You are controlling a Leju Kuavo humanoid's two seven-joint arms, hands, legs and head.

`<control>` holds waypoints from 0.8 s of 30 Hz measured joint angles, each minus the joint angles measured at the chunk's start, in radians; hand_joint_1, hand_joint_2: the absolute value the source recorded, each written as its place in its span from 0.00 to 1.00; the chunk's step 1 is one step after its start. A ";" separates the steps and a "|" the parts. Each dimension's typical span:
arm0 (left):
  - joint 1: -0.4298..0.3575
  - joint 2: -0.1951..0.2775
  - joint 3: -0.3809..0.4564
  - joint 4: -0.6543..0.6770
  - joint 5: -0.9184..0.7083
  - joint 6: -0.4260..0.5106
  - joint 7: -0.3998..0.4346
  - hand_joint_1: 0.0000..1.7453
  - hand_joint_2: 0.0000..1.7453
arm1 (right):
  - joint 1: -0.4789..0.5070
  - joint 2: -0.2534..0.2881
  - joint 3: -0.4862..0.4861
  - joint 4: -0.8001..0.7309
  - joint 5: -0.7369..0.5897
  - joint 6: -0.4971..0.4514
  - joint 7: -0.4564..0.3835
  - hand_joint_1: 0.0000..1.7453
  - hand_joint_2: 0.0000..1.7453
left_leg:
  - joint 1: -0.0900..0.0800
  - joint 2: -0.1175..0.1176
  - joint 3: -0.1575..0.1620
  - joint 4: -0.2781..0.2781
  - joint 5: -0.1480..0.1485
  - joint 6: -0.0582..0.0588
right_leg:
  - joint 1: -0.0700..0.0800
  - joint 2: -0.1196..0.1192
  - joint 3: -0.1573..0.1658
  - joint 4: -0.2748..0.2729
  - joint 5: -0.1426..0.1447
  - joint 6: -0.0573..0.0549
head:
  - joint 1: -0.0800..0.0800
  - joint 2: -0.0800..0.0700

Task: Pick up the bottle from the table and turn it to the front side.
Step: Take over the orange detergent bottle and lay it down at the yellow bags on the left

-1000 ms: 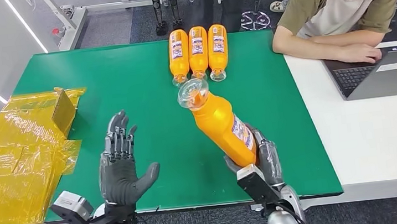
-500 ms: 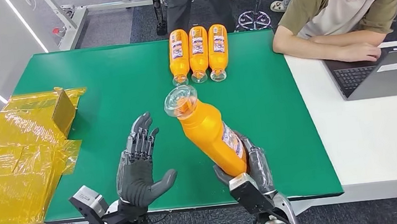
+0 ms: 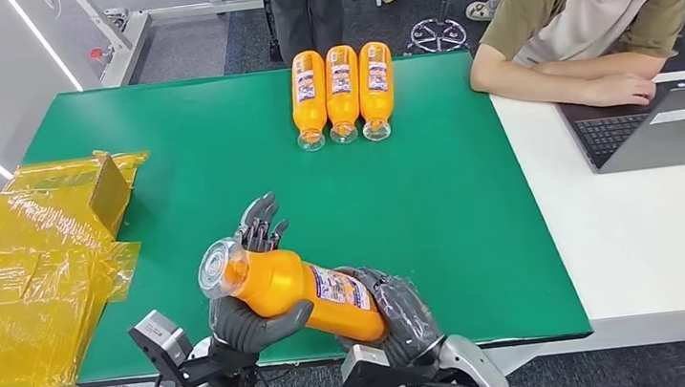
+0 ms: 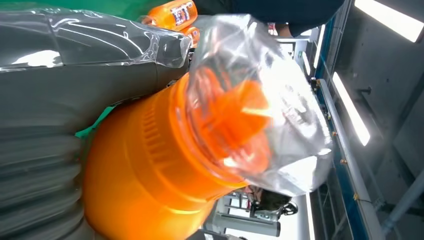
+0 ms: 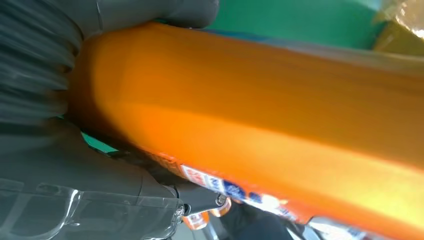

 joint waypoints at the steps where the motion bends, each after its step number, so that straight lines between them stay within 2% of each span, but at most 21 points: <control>1: 0.000 0.002 0.000 0.000 0.001 0.001 0.000 0.00 1.00 | -0.001 -0.002 0.000 0.003 0.006 0.009 0.004 0.97 1.00 | 0.000 0.000 0.000 0.000 0.000 0.000 | 0.000 0.000 0.000 0.000 0.000 0.000 | 0.000 0.000; 6: 0.002 0.004 0.003 0.000 0.007 0.003 0.001 0.00 1.00 | -0.003 -0.012 -0.002 0.016 0.039 0.033 0.018 0.99 1.00 | 0.000 0.000 0.000 0.000 0.000 0.000 | 0.000 0.000 0.000 0.000 0.000 0.000 | 0.000 0.000; 10: 0.009 0.005 0.003 0.000 0.011 0.003 0.004 0.93 1.00 | -0.002 -0.014 -0.005 0.016 0.070 0.052 0.028 0.97 1.00 | 0.000 0.000 0.000 0.000 0.000 0.000 | 0.000 0.000 0.000 0.000 0.000 0.000 | 0.000 0.000; 13: 0.016 0.005 0.003 0.000 0.015 0.002 0.002 1.00 1.00 | -0.002 -0.014 -0.006 0.018 0.085 0.057 0.033 0.95 1.00 | 0.000 0.000 0.000 0.000 0.000 0.000 | 0.000 0.000 0.000 0.000 0.000 0.000 | 0.000 0.000; 21: 0.019 0.003 0.003 -0.002 0.015 -0.018 -0.004 1.00 1.00 | -0.004 -0.014 -0.015 0.024 0.098 0.044 0.031 0.95 1.00 | 0.000 0.000 0.000 0.000 0.000 0.000 | 0.000 0.000 0.000 0.000 0.000 0.000 | 0.000 0.000; 22: 0.019 0.002 0.003 -0.003 0.015 -0.019 -0.004 1.00 1.00 | -0.004 -0.014 -0.016 0.024 0.098 0.043 0.029 0.89 1.00 | 0.000 0.000 0.000 0.000 0.000 0.000 | 0.000 0.000 0.000 0.000 0.000 0.000 | 0.000 0.000; 24: 0.019 0.002 0.003 -0.004 0.014 -0.019 -0.004 1.00 1.00 | -0.003 -0.013 -0.017 0.024 0.102 0.036 0.025 0.41 1.00 | 0.000 0.000 0.000 0.000 0.000 0.000 | 0.000 0.000 0.000 0.000 0.000 0.000 | 0.000 0.000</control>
